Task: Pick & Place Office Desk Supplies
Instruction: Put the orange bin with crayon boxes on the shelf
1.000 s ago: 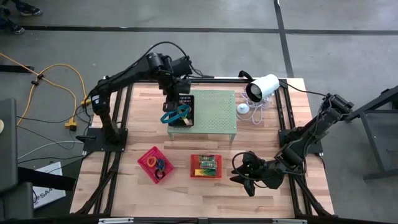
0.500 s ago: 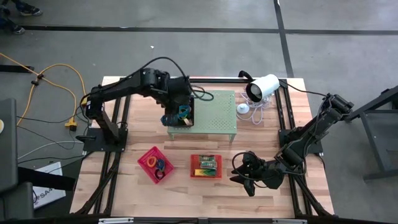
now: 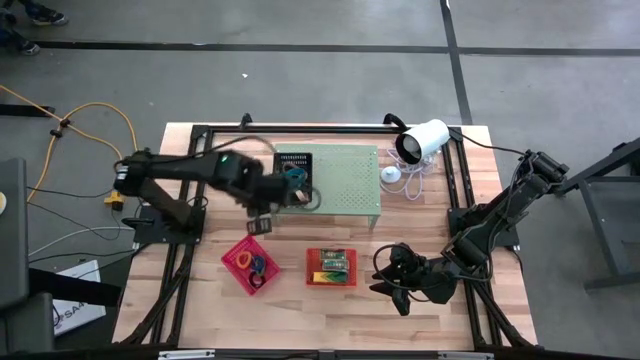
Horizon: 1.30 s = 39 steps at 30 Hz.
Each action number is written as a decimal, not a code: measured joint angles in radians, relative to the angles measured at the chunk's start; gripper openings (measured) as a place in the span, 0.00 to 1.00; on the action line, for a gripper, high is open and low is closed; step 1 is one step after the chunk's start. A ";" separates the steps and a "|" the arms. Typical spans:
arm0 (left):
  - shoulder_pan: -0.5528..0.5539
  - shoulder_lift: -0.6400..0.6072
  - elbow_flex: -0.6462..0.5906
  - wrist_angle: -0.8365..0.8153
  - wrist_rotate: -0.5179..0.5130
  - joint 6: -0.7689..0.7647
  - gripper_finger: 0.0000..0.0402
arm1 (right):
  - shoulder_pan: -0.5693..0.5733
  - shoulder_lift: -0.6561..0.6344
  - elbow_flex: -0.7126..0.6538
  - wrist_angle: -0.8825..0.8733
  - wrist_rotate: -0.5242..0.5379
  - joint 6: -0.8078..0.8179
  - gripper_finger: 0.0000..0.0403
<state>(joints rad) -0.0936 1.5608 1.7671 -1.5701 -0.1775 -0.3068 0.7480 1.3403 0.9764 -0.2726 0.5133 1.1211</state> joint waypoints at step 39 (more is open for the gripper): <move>-0.435 -0.158 -0.366 0.061 -0.109 -0.917 0.17 | 0.000 0.000 0.000 0.000 0.000 0.000 0.37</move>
<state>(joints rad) -0.5283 1.4029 1.4014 -1.5088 -0.2867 -1.2235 0.7479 1.3400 0.9764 -0.2722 0.5136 1.1210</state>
